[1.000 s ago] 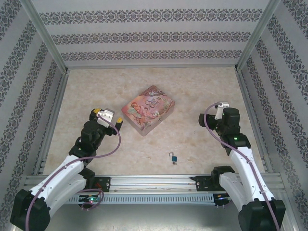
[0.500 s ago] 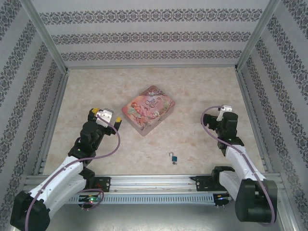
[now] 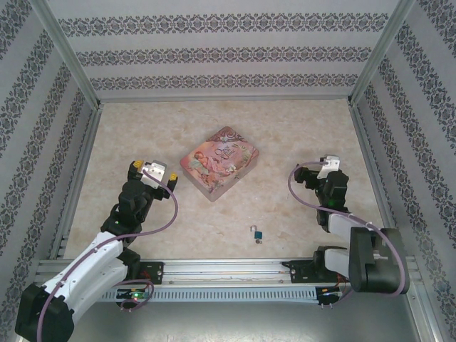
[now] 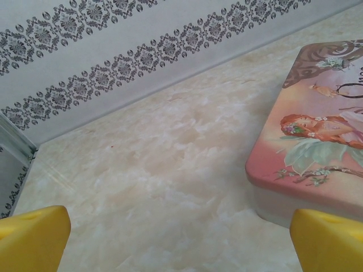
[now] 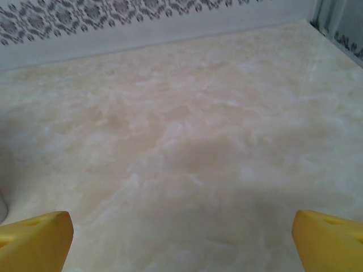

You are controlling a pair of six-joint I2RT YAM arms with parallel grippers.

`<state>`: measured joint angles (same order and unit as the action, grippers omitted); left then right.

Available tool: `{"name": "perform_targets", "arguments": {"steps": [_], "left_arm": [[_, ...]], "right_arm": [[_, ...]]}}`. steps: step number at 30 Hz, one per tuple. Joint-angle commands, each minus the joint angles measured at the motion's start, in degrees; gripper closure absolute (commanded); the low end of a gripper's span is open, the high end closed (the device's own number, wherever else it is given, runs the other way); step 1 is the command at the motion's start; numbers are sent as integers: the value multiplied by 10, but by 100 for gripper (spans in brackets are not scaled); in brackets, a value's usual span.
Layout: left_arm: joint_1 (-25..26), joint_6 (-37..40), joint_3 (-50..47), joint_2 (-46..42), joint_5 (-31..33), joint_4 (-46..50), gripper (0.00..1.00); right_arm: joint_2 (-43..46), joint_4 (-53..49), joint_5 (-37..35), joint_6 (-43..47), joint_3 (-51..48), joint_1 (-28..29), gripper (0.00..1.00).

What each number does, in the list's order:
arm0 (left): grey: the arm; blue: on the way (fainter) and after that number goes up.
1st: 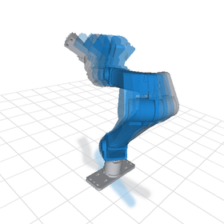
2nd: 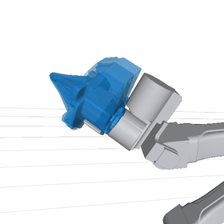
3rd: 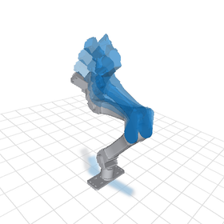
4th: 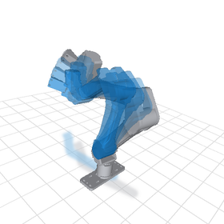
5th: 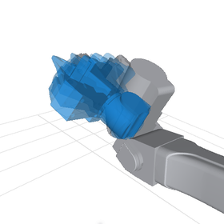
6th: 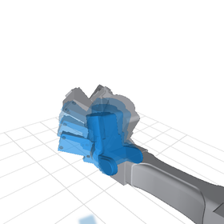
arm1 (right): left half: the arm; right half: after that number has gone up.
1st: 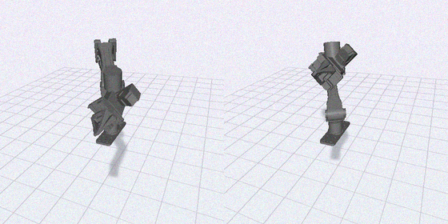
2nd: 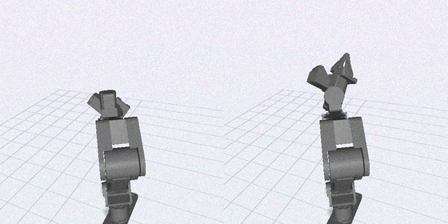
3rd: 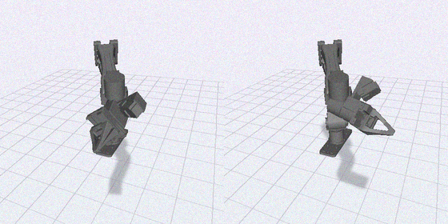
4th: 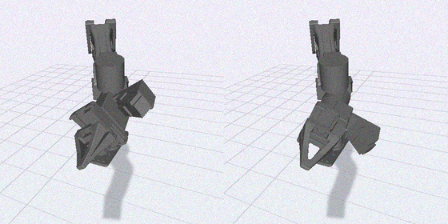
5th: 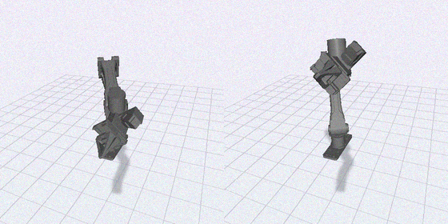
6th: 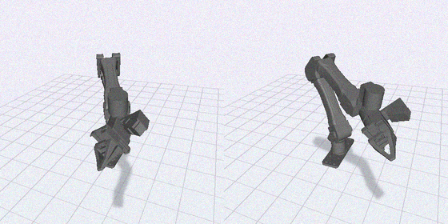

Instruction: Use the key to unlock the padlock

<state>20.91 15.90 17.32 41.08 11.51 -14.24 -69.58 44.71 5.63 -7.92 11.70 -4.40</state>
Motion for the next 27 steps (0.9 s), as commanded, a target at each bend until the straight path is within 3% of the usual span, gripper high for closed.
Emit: {"name": "perform_targets", "arguments": {"steps": [1, 13, 21, 27], "left_arm": [[-3, 11, -10, -7, 12, -20, 1], [-4, 14, -11, -7, 20, -21, 1], [-4, 0, -17, 7, 33, -33, 1], [-5, -22, -17, 5, 61, -32, 1]], "right_arm": [[-25, 117, 27, 19, -7, -4, 2], [-200, 287, 49, 25, 5, -5, 2], [-186, 151, -1, 27, 68, 9, 2], [-186, 146, -5, 29, 70, 12, 2]]}}
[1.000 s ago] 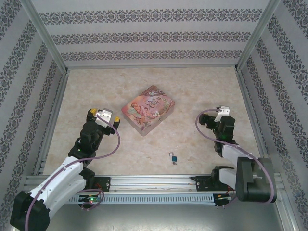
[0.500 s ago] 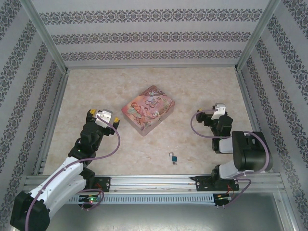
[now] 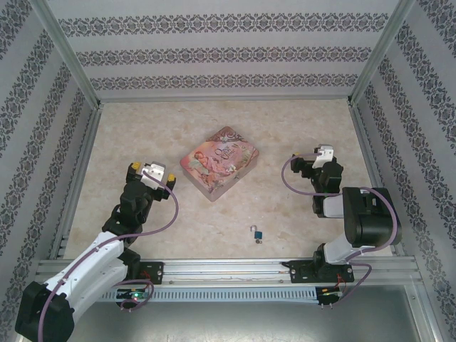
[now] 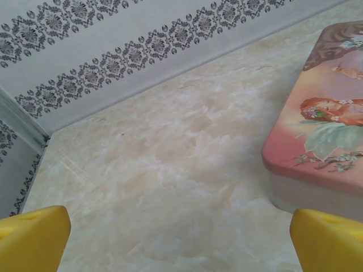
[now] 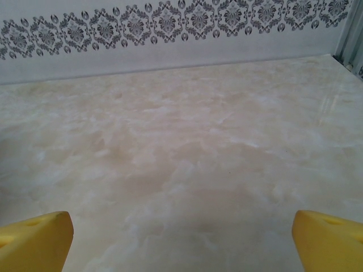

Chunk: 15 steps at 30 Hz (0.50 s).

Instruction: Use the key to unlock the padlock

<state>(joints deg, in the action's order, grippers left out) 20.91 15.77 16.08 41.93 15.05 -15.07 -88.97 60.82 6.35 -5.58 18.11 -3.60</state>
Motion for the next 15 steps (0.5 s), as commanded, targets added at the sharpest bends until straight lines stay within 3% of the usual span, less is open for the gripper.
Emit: {"name": "perform_targets", "arguments": {"steps": [1, 9, 15], "left_arm": [[-6, -27, -3, -5, 32, -20, 1], [-9, -81, -6, 0, 127, -21, 1], [-27, -72, -5, 33, 131, -51, 1]], "right_arm": [[8, -15, -13, 6, 5, 4, 2], [7, -14, -11, 6, 5, 4, 1], [8, -18, -4, 8, 7, 4, 2]]}}
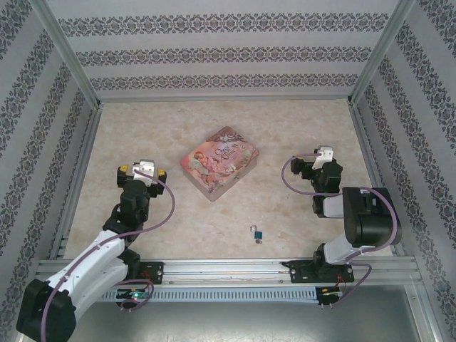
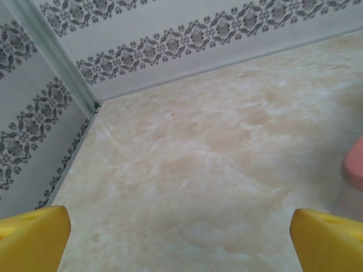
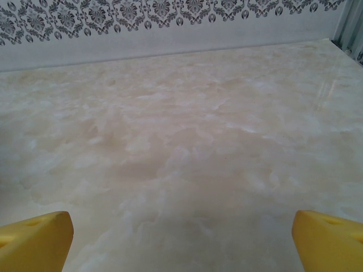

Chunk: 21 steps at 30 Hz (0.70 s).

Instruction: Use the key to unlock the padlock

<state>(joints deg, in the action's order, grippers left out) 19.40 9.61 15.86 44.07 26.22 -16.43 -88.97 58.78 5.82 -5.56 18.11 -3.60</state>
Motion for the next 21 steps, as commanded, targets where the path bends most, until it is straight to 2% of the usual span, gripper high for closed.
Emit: {"name": "perform_targets", "arguments": {"steps": [1, 13, 21], "left_arm": [[-16, -7, -2, 21, 14, -43, 1], [-75, -46, -8, 143, -43, -136, 1], [-104, -60, -9, 245, -99, -238, 1]], "right_arm": [[8, 3, 1, 8, 7, 4, 2], [8, 3, 2, 9, 6, 4, 2], [8, 3, 2, 9, 6, 4, 2]]}}
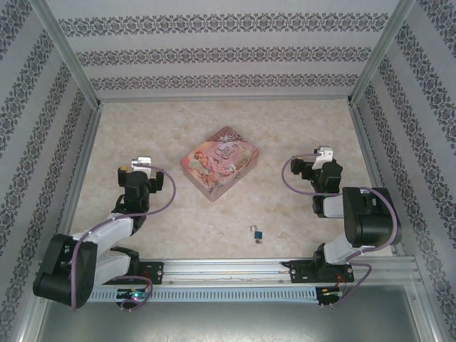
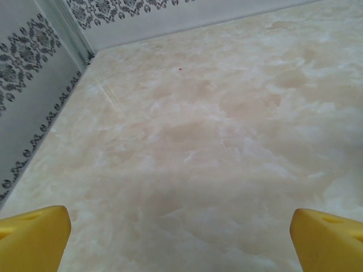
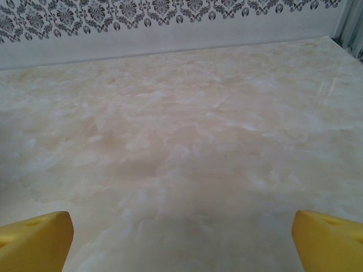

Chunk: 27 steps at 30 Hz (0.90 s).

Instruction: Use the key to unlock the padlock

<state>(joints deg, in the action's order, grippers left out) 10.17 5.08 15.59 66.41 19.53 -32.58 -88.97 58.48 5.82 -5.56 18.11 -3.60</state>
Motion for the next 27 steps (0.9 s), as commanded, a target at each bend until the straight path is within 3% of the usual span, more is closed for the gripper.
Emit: {"name": "perform_targets", "arguments": {"steps": [1, 13, 21, 26, 27], "left_arm": [[-13, -11, -3, 32, -41, -84, 1], [-41, -9, 4, 176, -110, -274, 1], [-46, -11, -21, 277, -101, -433, 1], [-59, -42, 46, 255, -71, -271, 1], [-74, -56, 55, 248, -95, -239, 1]], "right_arm": [[8, 6, 2, 9, 7, 4, 1], [7, 5, 2, 9, 7, 4, 2], [8, 4, 2, 9, 8, 4, 2], [8, -4, -1, 11, 12, 6, 2], [8, -7, -4, 12, 12, 8, 1]]}}
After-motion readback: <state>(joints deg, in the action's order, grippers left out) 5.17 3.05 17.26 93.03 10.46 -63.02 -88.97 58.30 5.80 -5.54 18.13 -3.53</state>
